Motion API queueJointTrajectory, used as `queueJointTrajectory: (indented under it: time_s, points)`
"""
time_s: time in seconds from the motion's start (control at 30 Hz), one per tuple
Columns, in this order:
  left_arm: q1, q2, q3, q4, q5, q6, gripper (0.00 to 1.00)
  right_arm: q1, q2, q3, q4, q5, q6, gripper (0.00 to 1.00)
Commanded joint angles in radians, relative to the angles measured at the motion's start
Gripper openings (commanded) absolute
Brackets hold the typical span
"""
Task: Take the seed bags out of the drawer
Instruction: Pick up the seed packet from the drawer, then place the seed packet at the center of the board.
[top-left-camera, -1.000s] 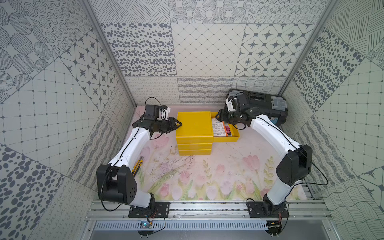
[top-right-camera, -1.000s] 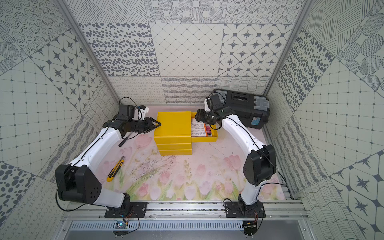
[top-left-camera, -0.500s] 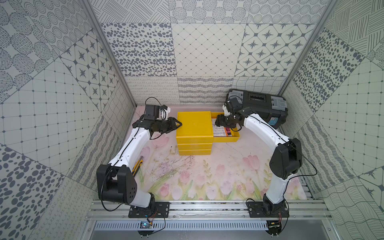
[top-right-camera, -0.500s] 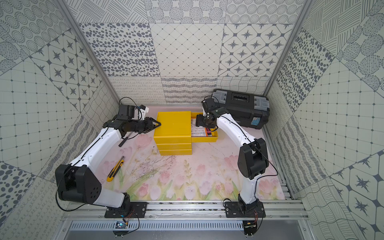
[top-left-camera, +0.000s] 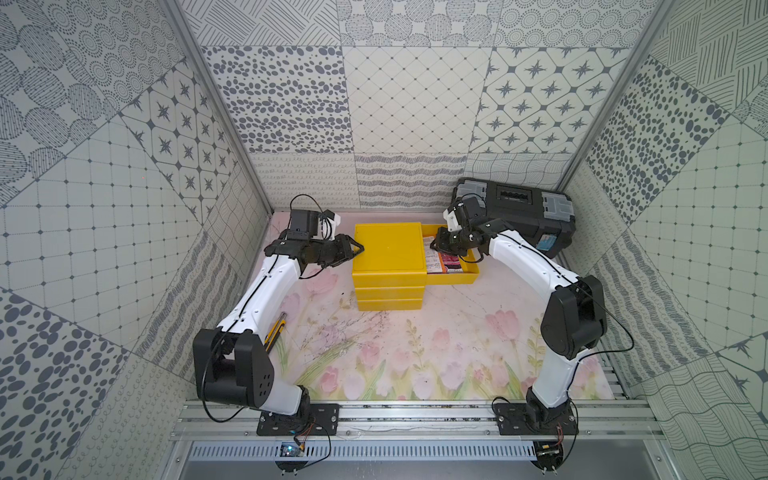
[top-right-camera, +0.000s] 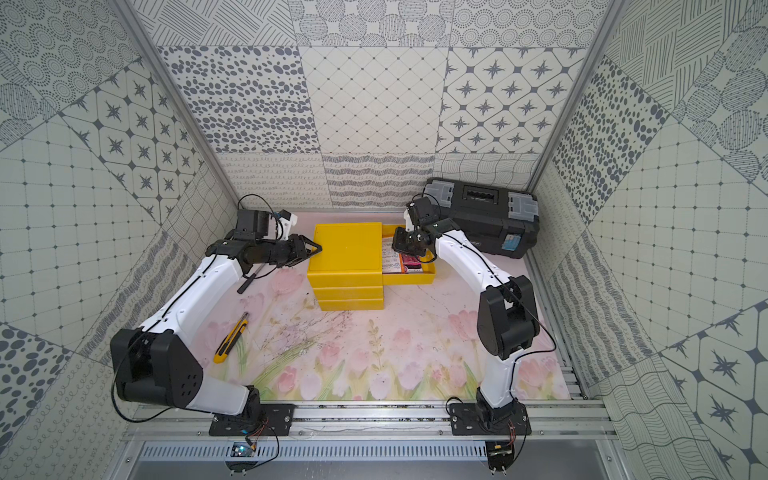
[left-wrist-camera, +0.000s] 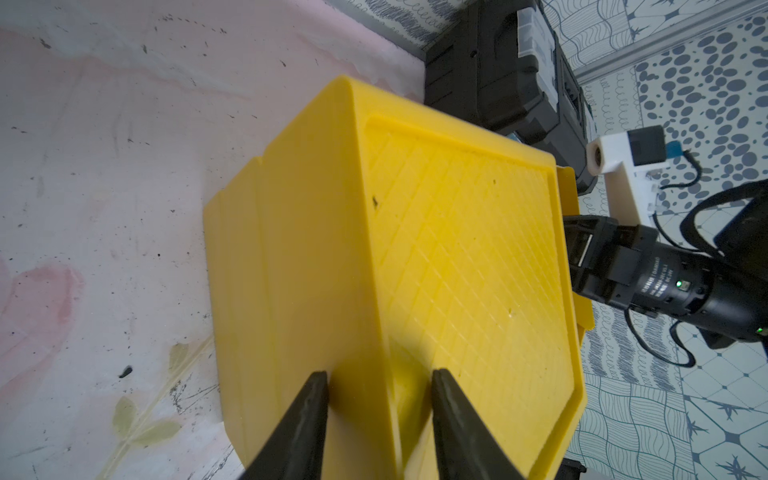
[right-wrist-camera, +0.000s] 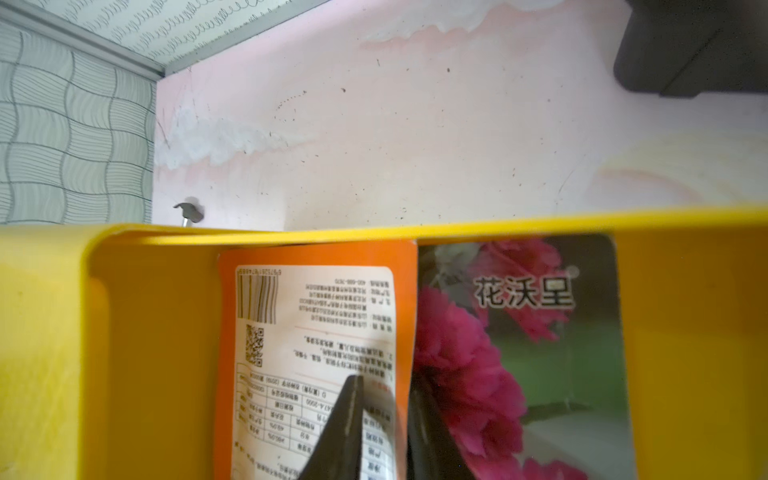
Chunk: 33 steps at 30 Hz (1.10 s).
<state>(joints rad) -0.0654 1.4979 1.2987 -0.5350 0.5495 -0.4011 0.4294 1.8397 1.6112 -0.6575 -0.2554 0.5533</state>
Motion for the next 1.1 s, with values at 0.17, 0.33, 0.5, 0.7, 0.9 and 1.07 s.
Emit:
queueJointTrajectory:
  time_s: [0.17,0.33,0.5,0.7,0.9,1.07]
  points:
    - [0.005,0.019,-0.016,-0.156,-0.091,0.013,0.43,-0.012,-0.111,-0.050,0.062,-0.039,0.054,0.03]
    - [0.005,0.018,-0.018,-0.159,-0.097,0.017,0.43,-0.032,-0.179,-0.053,0.060,-0.027,0.051,0.00]
    - [0.006,0.014,-0.019,-0.161,-0.103,0.018,0.43,-0.070,-0.234,-0.047,0.040,-0.027,0.025,0.00]
    - [0.008,0.014,-0.020,-0.163,-0.103,0.018,0.43,-0.144,-0.307,-0.065,0.019,-0.066,-0.006,0.00]
    - [0.007,0.014,-0.020,-0.161,-0.102,0.018,0.43,-0.264,-0.401,-0.088,0.019,-0.142,-0.009,0.00]
    - [0.008,0.014,-0.019,-0.162,-0.102,0.018,0.43,-0.403,-0.491,-0.120,0.019,-0.188,-0.012,0.00]
